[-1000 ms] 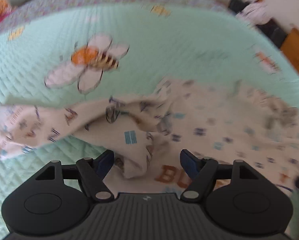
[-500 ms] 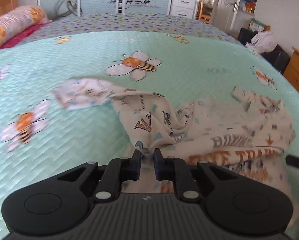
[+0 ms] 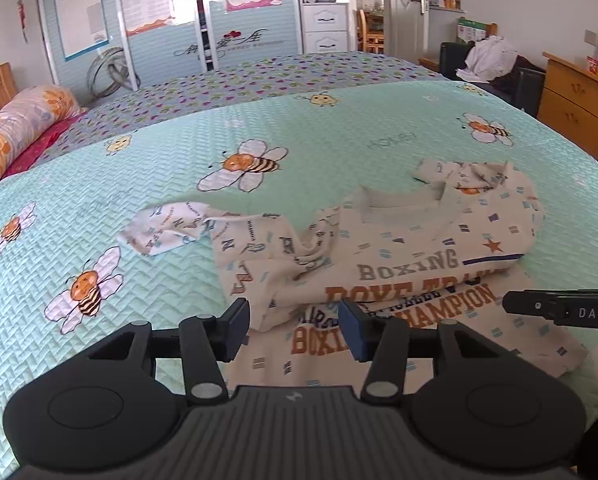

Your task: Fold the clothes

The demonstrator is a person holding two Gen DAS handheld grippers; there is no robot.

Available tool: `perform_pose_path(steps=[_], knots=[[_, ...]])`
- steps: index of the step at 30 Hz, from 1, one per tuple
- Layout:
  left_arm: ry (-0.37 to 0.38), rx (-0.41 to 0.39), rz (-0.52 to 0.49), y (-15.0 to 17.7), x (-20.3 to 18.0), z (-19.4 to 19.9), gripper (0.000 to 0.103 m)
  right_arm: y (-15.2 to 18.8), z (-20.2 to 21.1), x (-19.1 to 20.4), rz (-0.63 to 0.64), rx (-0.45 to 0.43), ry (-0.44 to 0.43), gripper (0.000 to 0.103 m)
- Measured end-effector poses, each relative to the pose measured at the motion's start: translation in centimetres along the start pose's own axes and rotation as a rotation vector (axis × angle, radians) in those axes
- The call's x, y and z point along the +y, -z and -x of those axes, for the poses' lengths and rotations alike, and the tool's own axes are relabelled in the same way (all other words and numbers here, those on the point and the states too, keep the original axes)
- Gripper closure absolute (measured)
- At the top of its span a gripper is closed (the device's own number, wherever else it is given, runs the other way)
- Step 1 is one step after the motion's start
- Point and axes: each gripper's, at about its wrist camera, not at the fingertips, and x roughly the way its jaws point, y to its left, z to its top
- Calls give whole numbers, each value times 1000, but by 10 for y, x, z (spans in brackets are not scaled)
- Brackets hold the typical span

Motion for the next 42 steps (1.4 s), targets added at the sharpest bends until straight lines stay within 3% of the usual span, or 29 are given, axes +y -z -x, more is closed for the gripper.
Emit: perform_pose_path(steps=[22, 42], knots=[[-42, 26, -80, 3, -23, 0, 38, 5, -2, -16, -58, 27, 16, 62], [-57, 46, -89, 7, -26, -4, 36, 8, -6, -17, -55, 51, 26, 61]])
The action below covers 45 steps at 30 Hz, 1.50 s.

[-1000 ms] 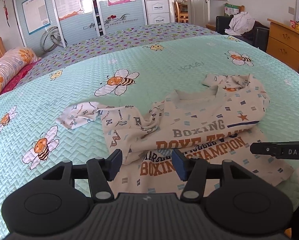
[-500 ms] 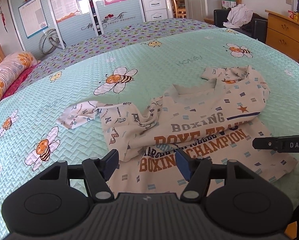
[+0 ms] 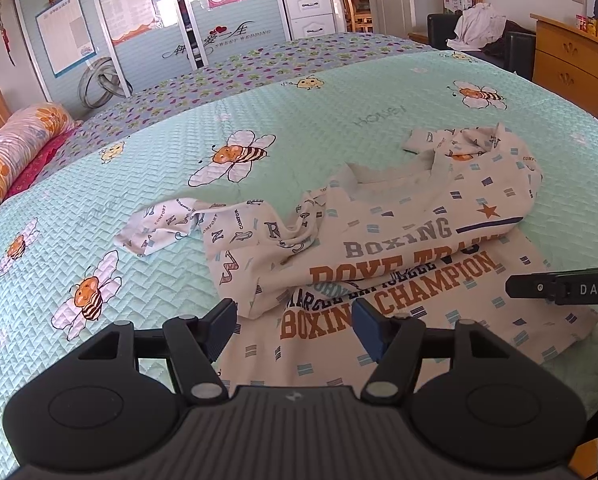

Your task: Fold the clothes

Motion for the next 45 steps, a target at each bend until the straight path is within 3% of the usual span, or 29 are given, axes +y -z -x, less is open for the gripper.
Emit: perform_pose_path(steps=[23, 33, 36, 38, 45], knots=[[-7, 15, -16, 0, -3, -4, 34, 0, -2, -2, -10, 8, 1, 61], [-4, 99, 11, 19, 6, -31, 33, -7, -2, -18, -57, -13, 38, 60], [26, 135, 49, 24, 12, -43, 32, -15, -2, -24, -85, -37, 50, 51], [43, 147, 69, 23, 14, -50, 32, -22, -4, -27, -106, -62, 67, 40], [114, 169, 167, 2, 23, -89, 28, -54, -39, -48, -232, -85, 100, 36]])
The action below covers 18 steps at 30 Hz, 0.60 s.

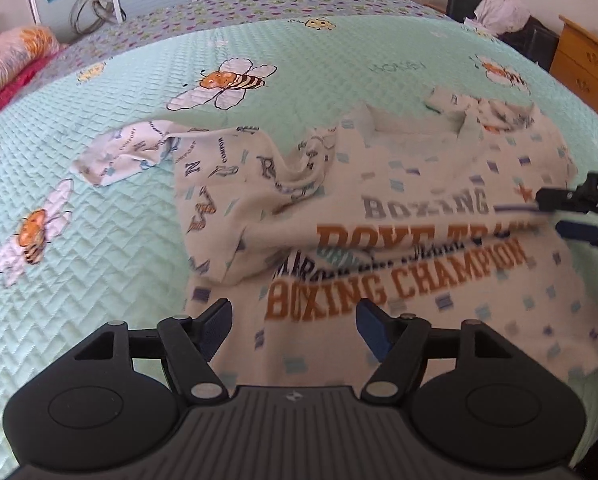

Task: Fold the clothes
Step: 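Pinch the folded hem with both grippers and fold it further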

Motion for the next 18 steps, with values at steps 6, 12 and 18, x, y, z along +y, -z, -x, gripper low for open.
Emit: perform_pose_path(steps=[6, 12, 18], knots=[[50, 15, 75, -16, 8, -50, 29, -8, -27, 9, 37, 14, -9, 99], [126, -26, 117, 17, 29, -10, 91, 9, 21, 13, 114, -64, -68, 99], [125, -4, 166, 77, 57, 33, 65, 29, 66, -10, 138, -46, -52, 73]])
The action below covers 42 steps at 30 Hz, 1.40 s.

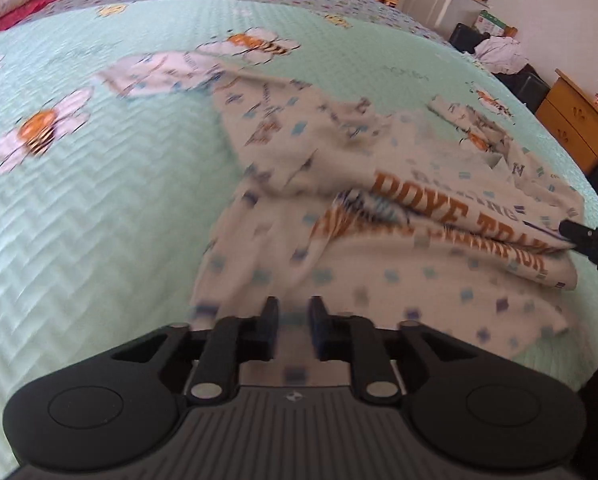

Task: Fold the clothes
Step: 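Pinch the folded hem with both grippers and fold it further, then open both grippers and lift them off the folded T-shirt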

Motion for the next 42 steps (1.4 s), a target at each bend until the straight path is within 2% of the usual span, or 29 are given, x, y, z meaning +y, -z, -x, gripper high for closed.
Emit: perform_pose_path(steps=[1, 2, 5, 7, 10, 11, 12, 13, 14, 17, 18, 19, 21, 23, 24, 26, 27, 28, 30, 32, 34, 37, 42], knots=[[-9, -7, 6, 5, 3, 4, 59, 4, 2, -5, -3, 26, 17, 62], [-9, -9, 13, 7, 6, 6, 57, 9, 6, -10, -9, 40, 29, 58], [0, -2, 33, 2, 7, 3, 48, 25, 12, -17, -8, 85, 28, 49], [-18, 9, 8, -3, -4, -4, 37, 36, 10, -15, -16, 120, 1, 44], [-73, 25, -63, -3, -25, -17, 15, 48, 8, 0, 50, 114, 3, 40], [-93, 25, -102, -1, -34, -21, 14, 50, 8, 4, 71, 116, 11, 45], [-94, 22, -132, 2, -42, -22, 17, 51, 7, 7, 93, 129, 15, 55], [-71, 17, -151, 5, -49, -20, 29, 52, 7, 9, 116, 146, 17, 93], [-38, 15, -166, 8, -57, -17, 35, 52, 7, 10, 123, 156, 16, 98], [78, 26, -178, 17, -75, -1, 61, 50, 18, 6, 98, 166, -25, 99], [92, 29, -181, 20, -79, 5, 76, 49, 25, 5, 95, 163, -31, 99], [106, 31, -183, 23, -84, 11, 76, 48, 32, 5, 94, 158, -33, 99], [102, 26, -209, 27, -92, 22, 76, 44, 49, 2, 100, 135, -27, 99], [56, 13, -227, 28, -96, 29, 74, 42, 64, -2, 120, 103, 13, 99], [6, 2, -238, 26, -98, 29, 69, 42, 70, -4, 126, 91, 34, 99], [-95, -14, -252, 21, -100, 28, 52, 40, 76, -7, 115, 81, 52, 99], [-130, -21, -254, 17, -100, 28, 42, 40, 77, -7, 104, 73, 62, 99], [-153, -29, -254, 14, -101, 29, 35, 39, 79, -5, 95, 64, 73, 95], [-199, -45, -258, 9, -103, 32, 32, 36, 84, 4, 85, 32, 69, 90], [-247, -62, -273, 3, -108, 36, 31, 32, 93, 17, 99, -29, 44, 69], [-278, -74, -277, -3, -112, 40, 27, 29, 99, 31, 135, -75, 7, 62], [-284, -83, -261, -13, -118, 48, 22, 28, 97, 49, 168, -68, -47, 61], [-312, -122, -268, -26, -131, 64, 21, 36, 87, 67, 205, -25, -79, 61]])
